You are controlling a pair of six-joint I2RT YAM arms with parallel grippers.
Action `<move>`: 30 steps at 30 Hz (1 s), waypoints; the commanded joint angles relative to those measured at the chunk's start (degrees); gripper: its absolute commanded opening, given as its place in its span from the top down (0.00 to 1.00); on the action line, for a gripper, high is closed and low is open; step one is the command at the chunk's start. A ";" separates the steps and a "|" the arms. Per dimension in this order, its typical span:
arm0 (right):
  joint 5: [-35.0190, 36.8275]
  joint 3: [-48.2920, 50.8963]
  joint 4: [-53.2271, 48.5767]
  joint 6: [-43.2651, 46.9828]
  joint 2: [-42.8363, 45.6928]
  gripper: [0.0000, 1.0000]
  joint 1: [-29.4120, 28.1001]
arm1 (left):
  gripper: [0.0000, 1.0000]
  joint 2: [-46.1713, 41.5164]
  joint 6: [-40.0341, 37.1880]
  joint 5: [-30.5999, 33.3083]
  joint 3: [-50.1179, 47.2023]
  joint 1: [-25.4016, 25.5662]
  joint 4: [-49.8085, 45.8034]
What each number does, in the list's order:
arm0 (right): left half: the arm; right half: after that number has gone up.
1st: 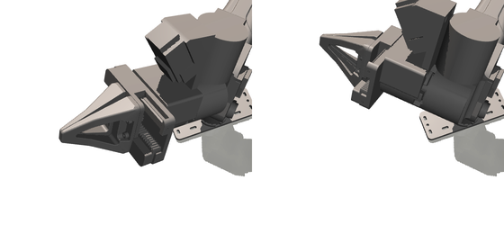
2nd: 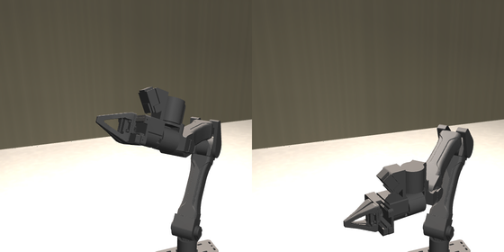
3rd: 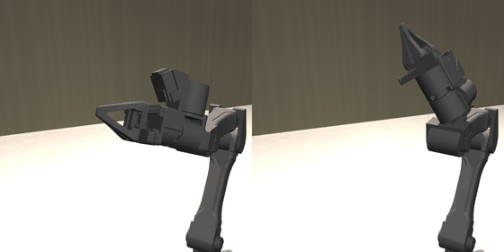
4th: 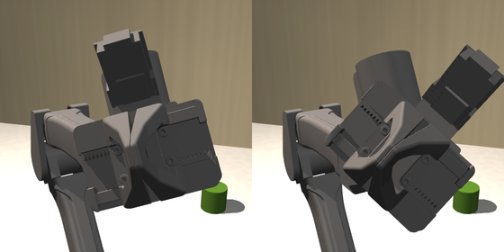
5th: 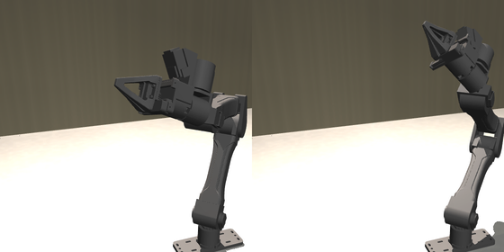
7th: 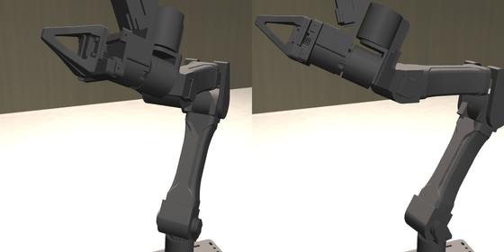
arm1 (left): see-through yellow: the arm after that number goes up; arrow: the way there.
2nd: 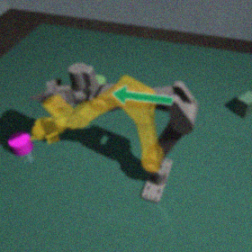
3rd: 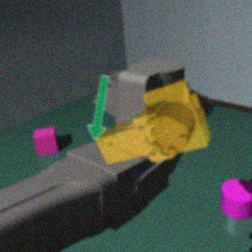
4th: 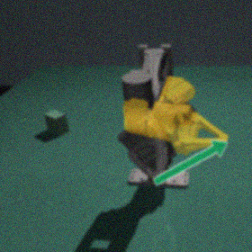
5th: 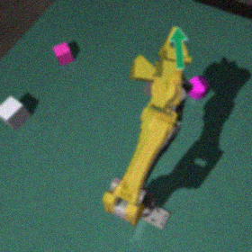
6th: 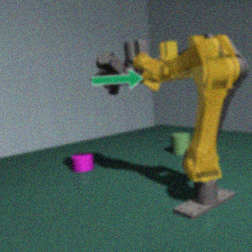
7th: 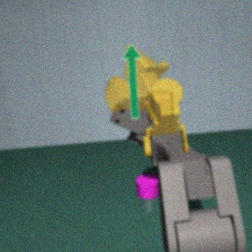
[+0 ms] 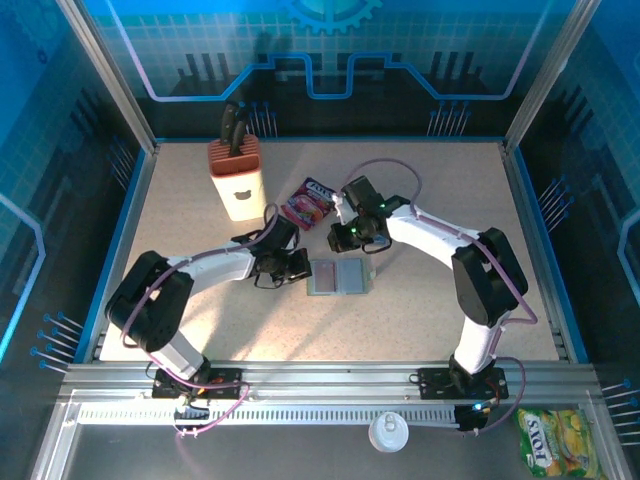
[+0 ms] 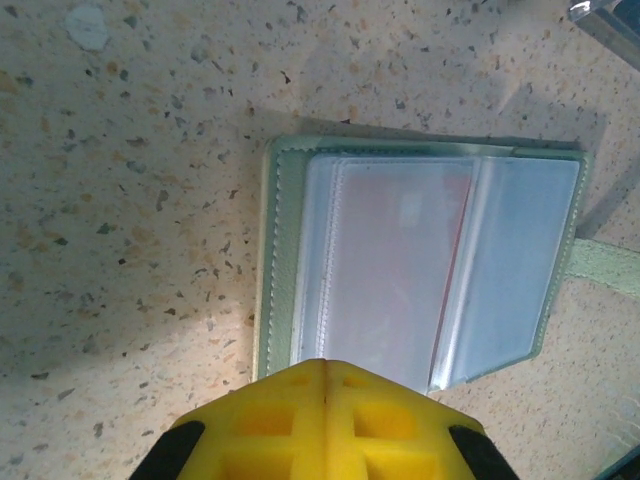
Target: Take the credit cards out of the card holder
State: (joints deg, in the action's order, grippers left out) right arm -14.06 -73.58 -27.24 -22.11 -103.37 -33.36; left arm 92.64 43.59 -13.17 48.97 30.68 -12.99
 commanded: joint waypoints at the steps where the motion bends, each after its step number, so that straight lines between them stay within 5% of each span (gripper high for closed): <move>1: -5.76 3.48 5.93 -8.12 2.12 0.90 -0.56 | 1.00 1.69 0.79 -1.54 -0.36 -0.44 0.86; 30: -14.71 10.49 8.08 -16.46 -1.79 0.80 -0.90 | 1.00 5.69 0.29 -0.08 1.12 -0.39 -2.66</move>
State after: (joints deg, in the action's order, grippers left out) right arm -27.09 -64.23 -19.79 -37.56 -104.14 -33.45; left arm 97.14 44.64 -13.91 49.04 30.59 -12.75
